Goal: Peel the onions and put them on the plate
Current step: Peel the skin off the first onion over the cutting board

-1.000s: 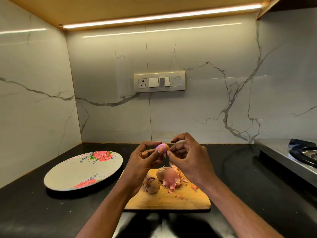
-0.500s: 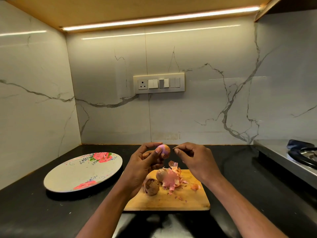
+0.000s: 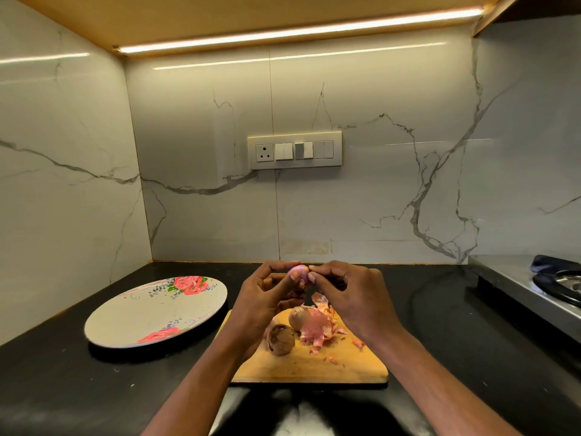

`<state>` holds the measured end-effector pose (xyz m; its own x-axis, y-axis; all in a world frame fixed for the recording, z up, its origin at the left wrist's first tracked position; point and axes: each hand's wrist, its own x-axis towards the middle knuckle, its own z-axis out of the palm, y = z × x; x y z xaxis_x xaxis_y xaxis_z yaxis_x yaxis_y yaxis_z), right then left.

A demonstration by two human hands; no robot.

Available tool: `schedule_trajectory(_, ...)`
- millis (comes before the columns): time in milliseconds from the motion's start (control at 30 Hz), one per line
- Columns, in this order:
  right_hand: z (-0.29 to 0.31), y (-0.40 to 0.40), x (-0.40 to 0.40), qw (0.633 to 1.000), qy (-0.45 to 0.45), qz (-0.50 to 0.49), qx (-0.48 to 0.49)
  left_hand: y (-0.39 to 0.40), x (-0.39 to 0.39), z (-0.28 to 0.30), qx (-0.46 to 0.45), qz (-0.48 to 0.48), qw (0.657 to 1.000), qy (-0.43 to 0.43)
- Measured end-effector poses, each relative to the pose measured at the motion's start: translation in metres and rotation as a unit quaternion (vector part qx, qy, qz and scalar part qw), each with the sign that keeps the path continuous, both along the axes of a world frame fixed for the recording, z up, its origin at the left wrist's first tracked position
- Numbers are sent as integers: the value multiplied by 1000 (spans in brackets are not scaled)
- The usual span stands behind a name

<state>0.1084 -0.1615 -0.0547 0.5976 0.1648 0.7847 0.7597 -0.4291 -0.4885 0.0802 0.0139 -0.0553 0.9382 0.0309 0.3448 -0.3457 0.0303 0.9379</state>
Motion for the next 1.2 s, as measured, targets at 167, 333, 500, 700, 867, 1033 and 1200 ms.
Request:
schedule_trajectory(167, -2, -1, 2, 1000, 4, 4, -5, 0, -1, 0, 3, 0, 1000, -11)
schedule_trajectory(333, -2, -1, 3, 1000, 8, 4, 6, 1, 0, -1, -5, -11, 1000, -6)
schedule_trajectory(500, -1, -3, 3, 1000, 14, 12, 1, 1, 1, -1, -9, -9, 1000, -4)
schedule_trajectory(700, -1, -3, 2, 1000, 3, 12, -10, 2, 0, -2, -9, -17, 1000, -3)
schedule_trajectory(867, -1, -4, 1, 1000, -1, 9, -18, 2, 0, -1, -5, -17, 1000, 4)
schedule_trajectory(1033, -2, -2, 0, 1000, 2, 6, -20, 2, 0, -1, -5, -21, 1000, 9)
schedule_trajectory(1200, -3, 0, 1, 1000, 3, 1, -4, 1, 0, 0, -10, -21, 1000, 11)
